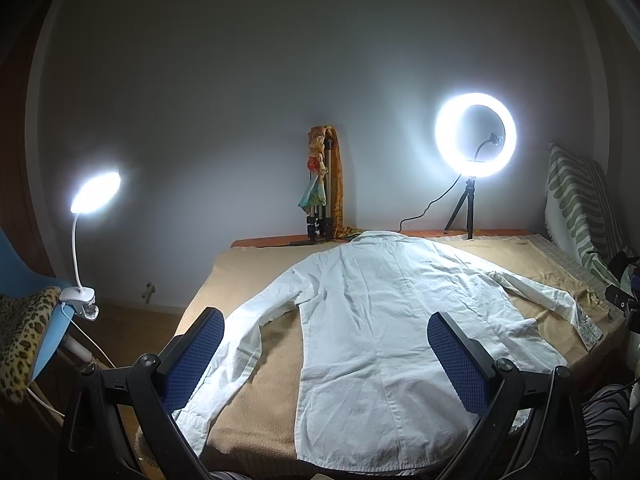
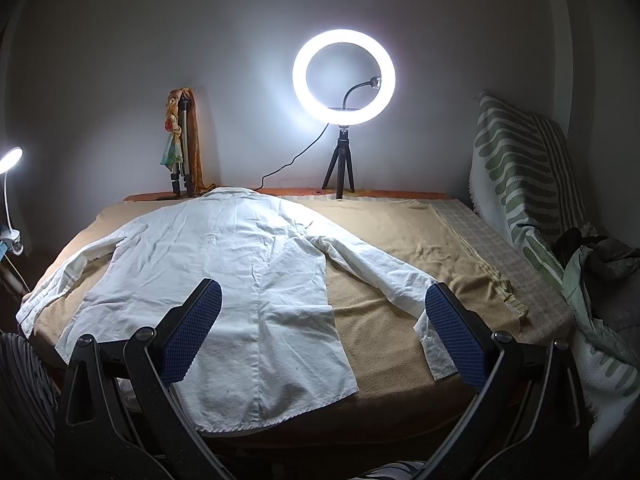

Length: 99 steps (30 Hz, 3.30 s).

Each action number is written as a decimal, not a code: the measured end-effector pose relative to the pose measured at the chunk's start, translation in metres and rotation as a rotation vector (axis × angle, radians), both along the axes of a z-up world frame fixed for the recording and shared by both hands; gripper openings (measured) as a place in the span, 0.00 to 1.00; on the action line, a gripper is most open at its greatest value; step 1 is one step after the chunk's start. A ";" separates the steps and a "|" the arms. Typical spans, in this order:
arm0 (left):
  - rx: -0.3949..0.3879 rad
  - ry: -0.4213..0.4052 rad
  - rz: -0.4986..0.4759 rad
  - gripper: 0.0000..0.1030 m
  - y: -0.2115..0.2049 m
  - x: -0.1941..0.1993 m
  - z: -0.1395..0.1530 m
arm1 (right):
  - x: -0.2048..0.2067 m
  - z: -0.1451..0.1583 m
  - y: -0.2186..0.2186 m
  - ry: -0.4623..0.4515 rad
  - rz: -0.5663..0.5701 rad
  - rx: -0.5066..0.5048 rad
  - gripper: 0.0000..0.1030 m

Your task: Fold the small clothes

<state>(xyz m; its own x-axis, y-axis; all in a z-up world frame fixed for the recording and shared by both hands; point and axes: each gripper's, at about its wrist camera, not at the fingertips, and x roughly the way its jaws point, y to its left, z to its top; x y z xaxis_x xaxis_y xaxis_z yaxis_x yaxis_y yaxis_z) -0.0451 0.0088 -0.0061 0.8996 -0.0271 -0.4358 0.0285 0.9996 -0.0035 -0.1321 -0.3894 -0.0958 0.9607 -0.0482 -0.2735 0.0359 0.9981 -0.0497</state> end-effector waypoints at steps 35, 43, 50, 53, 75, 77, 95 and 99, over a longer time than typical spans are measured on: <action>0.033 0.033 0.020 0.99 0.042 0.073 -0.003 | 0.046 0.008 0.028 0.014 0.051 0.014 1.00; 0.000 0.085 0.018 0.96 0.080 0.107 -0.015 | 0.068 0.016 0.060 0.010 0.150 -0.022 1.00; -0.006 0.204 0.069 0.91 0.130 0.139 -0.038 | 0.090 0.021 0.091 0.007 0.234 -0.042 1.00; -0.101 0.282 0.084 0.84 0.158 0.155 -0.056 | 0.101 0.021 0.104 -0.002 0.272 -0.047 1.00; -0.194 0.645 0.137 0.48 0.209 0.201 -0.196 | 0.172 -0.005 0.135 0.190 0.306 0.035 1.00; -0.204 0.656 0.122 0.44 0.208 0.204 -0.200 | 0.173 -0.004 0.134 0.190 0.304 0.034 1.00; -0.308 0.511 0.017 0.00 0.197 0.188 -0.157 | 0.181 -0.012 0.131 0.197 0.294 0.029 1.00; -0.350 0.455 -0.038 0.00 0.178 0.184 -0.134 | 0.184 -0.012 0.130 0.206 0.299 0.038 1.00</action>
<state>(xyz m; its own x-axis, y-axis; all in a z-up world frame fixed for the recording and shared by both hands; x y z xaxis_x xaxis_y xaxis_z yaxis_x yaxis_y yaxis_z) 0.1391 0.1869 -0.1403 0.6192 -0.2681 -0.7381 -0.0178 0.9349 -0.3545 0.0517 -0.2589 -0.1079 0.8552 0.2401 -0.4593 -0.2642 0.9644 0.0122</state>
